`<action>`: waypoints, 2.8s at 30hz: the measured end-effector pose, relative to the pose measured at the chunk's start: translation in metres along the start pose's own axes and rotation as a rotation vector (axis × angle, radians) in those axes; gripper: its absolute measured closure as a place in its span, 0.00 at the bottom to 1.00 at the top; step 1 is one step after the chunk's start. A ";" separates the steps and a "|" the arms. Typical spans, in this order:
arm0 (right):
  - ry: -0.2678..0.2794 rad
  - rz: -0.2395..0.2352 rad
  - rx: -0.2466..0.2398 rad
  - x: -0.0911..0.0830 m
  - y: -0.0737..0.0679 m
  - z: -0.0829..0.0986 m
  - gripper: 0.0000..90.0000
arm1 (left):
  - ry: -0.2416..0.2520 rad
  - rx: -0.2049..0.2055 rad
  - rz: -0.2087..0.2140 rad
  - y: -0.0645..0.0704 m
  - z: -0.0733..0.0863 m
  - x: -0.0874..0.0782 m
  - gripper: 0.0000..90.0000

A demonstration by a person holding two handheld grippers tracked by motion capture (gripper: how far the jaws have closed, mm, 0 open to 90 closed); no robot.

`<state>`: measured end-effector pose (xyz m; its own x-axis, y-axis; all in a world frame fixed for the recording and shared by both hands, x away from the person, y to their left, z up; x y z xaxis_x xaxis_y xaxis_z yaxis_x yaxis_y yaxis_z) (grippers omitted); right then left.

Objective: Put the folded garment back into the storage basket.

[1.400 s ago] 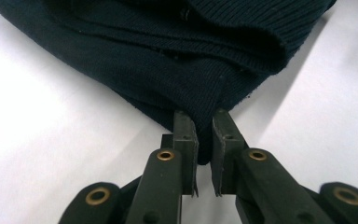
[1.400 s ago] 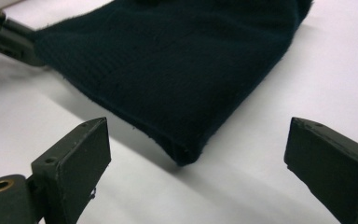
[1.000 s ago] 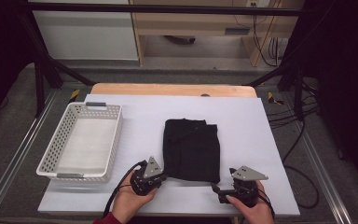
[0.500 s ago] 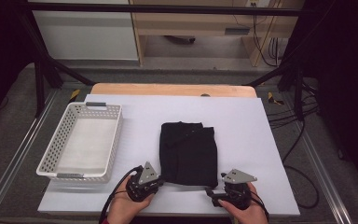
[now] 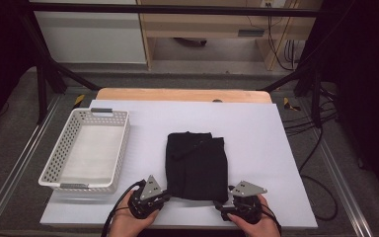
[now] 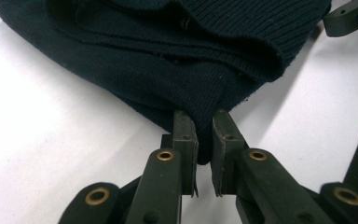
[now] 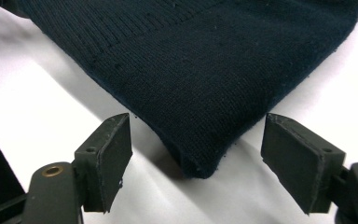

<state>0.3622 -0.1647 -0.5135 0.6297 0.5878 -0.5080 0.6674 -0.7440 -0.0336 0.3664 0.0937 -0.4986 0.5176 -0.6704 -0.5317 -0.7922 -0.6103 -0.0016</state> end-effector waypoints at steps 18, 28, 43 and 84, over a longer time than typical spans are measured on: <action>-0.009 -0.015 -0.015 0.002 -0.003 0.000 0.32 | -0.002 -0.001 -0.002 0.002 0.003 -0.005 0.91; -0.012 -0.015 -0.017 0.002 -0.004 0.000 0.34 | -0.005 0.000 -0.001 0.002 0.003 -0.005 0.91; -0.014 -0.006 -0.033 0.004 -0.004 0.000 0.35 | -0.007 -0.002 -0.002 0.003 0.005 -0.006 0.91; -0.002 -0.015 -0.097 0.004 -0.009 -0.002 0.63 | 0.001 -0.004 -0.016 0.001 0.008 -0.004 0.88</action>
<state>0.3593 -0.1550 -0.5131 0.6188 0.5978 -0.5097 0.7121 -0.7007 0.0427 0.3605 0.0991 -0.5030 0.5304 -0.6611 -0.5307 -0.7827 -0.6224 -0.0069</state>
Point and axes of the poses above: each handheld gripper's, and its own axes: x roughly forward along the jaws, z roughly out of its underside, y roughly to its right, the point moved 5 cm from there along x, roughly forward along the jaws, and after that the axes turned 9 degrees about y, right-handed, at the moved point
